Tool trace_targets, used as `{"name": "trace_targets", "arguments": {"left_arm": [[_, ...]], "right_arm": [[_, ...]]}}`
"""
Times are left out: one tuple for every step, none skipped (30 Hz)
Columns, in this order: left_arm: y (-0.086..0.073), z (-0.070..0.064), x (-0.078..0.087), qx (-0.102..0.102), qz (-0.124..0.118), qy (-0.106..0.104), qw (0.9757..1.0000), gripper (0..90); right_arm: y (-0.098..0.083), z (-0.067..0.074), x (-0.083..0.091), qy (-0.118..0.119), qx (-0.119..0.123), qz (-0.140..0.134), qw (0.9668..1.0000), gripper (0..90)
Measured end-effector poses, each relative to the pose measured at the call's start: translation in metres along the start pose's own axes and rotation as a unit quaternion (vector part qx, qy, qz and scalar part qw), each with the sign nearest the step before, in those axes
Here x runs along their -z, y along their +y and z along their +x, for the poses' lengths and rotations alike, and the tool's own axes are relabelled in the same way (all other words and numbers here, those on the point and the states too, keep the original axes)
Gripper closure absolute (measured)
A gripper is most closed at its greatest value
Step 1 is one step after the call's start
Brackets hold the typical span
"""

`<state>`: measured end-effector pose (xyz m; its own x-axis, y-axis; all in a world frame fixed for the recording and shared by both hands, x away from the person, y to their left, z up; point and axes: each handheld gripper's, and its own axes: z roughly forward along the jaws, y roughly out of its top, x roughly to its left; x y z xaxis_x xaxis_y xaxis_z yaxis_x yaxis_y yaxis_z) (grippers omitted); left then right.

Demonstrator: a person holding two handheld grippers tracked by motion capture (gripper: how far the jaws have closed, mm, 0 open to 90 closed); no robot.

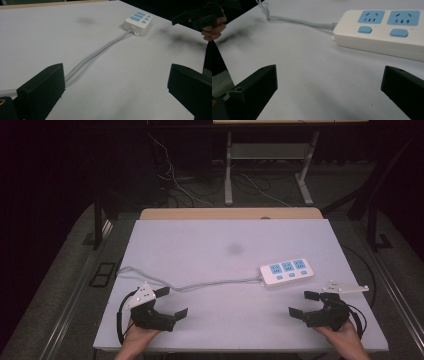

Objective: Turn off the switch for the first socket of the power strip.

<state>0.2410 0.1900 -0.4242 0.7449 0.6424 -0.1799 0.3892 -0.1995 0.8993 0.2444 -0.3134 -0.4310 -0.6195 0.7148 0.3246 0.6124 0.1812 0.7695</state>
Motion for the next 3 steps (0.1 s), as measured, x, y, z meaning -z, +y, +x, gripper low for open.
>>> {"name": "trace_targets", "arguments": {"left_arm": [[0.0, 0.0001, -0.0001, 0.0, 0.001, 0.0, 1.0, 0.0], [0.0, 0.0001, -0.0001, 0.0, 0.001, 0.0, 1.0, 0.0], [0.0, 0.0002, -0.0001, 0.001, 0.001, 0.0, 1.0, 0.0]], "right_arm": [[-0.0012, 0.0001, -0.0014, 0.001, 0.002, 0.002, 1.0, 0.4], [-0.0022, 0.0001, -0.0027, 0.001, 0.003, 0.003, 1.0, 0.3], [-0.003, 0.0001, -0.0038, 0.001, 0.004, 0.005, 1.0, 0.4]]}}
